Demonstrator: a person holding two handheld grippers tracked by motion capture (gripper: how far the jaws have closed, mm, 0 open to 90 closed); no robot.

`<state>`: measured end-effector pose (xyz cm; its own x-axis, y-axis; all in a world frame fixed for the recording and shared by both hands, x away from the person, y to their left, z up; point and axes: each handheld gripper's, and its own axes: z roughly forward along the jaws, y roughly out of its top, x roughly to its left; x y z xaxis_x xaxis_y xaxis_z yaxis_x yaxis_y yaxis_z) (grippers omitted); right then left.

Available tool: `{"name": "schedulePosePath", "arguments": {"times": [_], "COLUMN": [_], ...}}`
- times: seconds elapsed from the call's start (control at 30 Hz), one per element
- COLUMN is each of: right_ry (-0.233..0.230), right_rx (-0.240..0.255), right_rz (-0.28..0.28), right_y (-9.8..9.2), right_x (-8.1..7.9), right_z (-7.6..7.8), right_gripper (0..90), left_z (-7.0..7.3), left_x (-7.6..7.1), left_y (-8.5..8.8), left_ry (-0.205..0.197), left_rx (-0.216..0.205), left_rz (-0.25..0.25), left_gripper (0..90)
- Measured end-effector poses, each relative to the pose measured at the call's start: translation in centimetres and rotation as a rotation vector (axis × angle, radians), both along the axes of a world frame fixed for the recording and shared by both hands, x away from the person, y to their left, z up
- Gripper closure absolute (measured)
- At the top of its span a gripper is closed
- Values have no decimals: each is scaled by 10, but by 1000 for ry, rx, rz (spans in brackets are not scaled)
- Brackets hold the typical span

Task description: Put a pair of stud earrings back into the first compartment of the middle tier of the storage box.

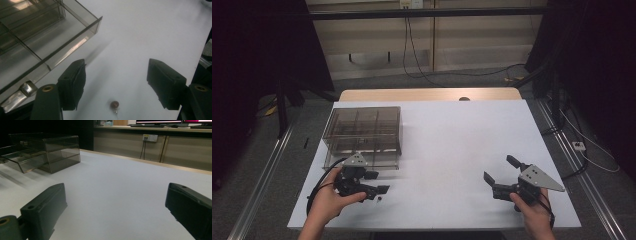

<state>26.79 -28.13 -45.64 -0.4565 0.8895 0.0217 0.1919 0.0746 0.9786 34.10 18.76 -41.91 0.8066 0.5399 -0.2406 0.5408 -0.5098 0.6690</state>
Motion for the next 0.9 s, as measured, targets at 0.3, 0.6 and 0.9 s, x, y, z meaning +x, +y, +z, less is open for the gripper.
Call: {"name": "schedulePosePath", "arguments": {"times": [0.3,0.6,0.9], "right_ry": [0,2,0], "right_rx": [0,1,0], "right_rz": [1,2,1], "right_y": [1,1,0], "right_x": [0,0,0], "right_z": [0,0,0], "right_gripper": [29,29,29], "left_z": [-10,-17,-20], "left_x": [-3,-6,-9], "left_y": [0,1,4], "left_ry": [11,1,-5], "left_rx": [18,27,39], "left_rz": [-3,-20,-28], "left_gripper": [338,436,519]}}
